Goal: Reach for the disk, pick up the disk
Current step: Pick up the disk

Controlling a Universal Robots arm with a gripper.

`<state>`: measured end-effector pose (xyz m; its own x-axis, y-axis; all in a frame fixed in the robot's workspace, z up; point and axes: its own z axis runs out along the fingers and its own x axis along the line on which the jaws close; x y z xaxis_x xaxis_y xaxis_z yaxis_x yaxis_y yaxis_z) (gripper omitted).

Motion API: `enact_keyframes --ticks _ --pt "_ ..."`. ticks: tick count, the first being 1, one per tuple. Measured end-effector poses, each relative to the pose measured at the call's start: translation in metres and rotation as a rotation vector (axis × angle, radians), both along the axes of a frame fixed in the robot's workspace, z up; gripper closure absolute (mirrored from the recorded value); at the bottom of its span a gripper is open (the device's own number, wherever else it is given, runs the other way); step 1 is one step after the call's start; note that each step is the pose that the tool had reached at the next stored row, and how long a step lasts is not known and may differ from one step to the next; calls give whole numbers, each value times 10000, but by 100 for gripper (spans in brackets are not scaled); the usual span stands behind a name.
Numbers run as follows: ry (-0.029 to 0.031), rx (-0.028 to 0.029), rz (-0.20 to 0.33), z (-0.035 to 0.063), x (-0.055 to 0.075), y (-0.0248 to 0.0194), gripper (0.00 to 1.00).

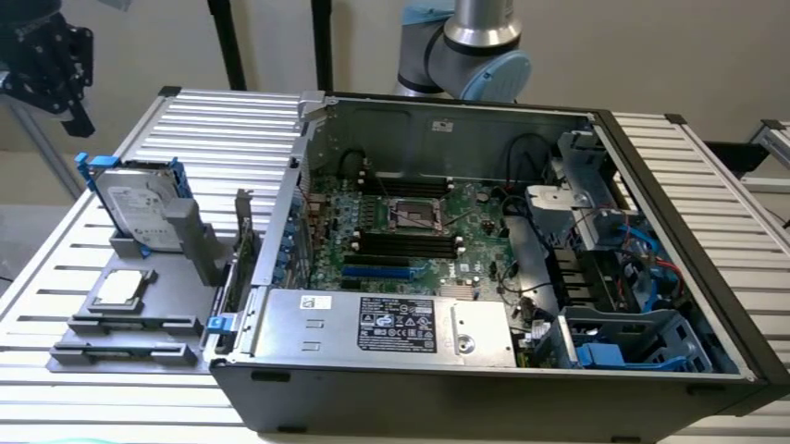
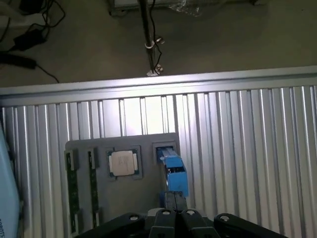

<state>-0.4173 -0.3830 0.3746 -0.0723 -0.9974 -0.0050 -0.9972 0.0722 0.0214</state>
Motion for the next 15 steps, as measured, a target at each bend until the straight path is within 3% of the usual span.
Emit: enact_keyframes --ticks 9,11,14,15 --pt "-1 1 176 0 22 3 88" --pt "-1 1 176 0 22 3 82" --pt "-1 1 176 -1 23 3 64" --pt "0 0 176 -2 23 3 64"
